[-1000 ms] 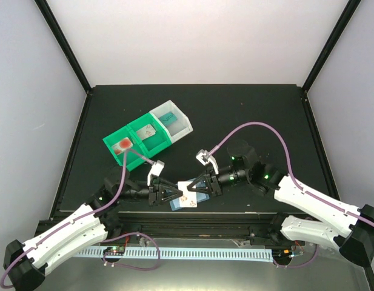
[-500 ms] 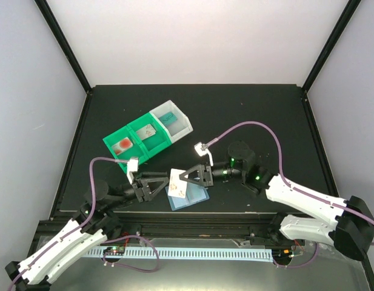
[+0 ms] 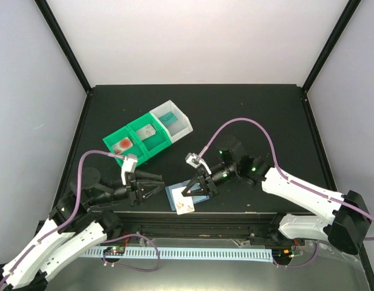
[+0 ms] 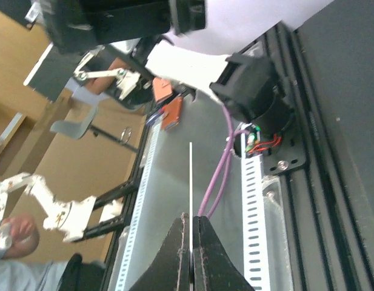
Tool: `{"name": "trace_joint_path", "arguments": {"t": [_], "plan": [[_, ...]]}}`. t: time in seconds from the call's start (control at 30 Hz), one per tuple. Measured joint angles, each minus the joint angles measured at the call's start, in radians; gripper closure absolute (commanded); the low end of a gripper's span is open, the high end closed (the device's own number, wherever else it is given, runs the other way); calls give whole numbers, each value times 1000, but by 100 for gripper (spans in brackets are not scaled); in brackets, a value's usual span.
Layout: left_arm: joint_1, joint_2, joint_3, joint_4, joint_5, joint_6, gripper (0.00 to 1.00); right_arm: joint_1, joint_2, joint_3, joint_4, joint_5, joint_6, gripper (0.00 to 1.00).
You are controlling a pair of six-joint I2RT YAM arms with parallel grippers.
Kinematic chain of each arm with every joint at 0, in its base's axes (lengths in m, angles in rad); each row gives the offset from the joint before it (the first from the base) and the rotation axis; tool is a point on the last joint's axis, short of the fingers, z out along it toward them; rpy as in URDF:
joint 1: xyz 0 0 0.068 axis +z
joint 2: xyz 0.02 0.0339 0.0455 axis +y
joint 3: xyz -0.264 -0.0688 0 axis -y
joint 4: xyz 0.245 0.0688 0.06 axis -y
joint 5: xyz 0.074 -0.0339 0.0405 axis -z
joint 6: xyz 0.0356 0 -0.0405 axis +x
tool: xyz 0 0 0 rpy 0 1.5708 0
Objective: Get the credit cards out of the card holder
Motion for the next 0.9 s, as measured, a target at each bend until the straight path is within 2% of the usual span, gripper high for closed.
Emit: {"name": "trace_joint_path", "arguments": {"t": [0.23, 0.37, 0.5, 0.63, 0.9], "plan": [[0, 79, 20, -166, 134, 117, 58, 0, 16, 0, -63, -115, -80, 99], [0, 104, 53, -219, 184, 183, 65, 13, 46, 0, -63, -153, -97, 99], [0, 192, 117, -241, 264, 243, 70, 54, 95, 18, -71, -172, -111, 99], [0, 258, 121, -266, 331, 286, 73, 80, 105, 37, -72, -179, -115, 99], [0, 289, 121, -289, 412, 331, 80, 85, 133, 46, -53, -192, -105, 99]]}}
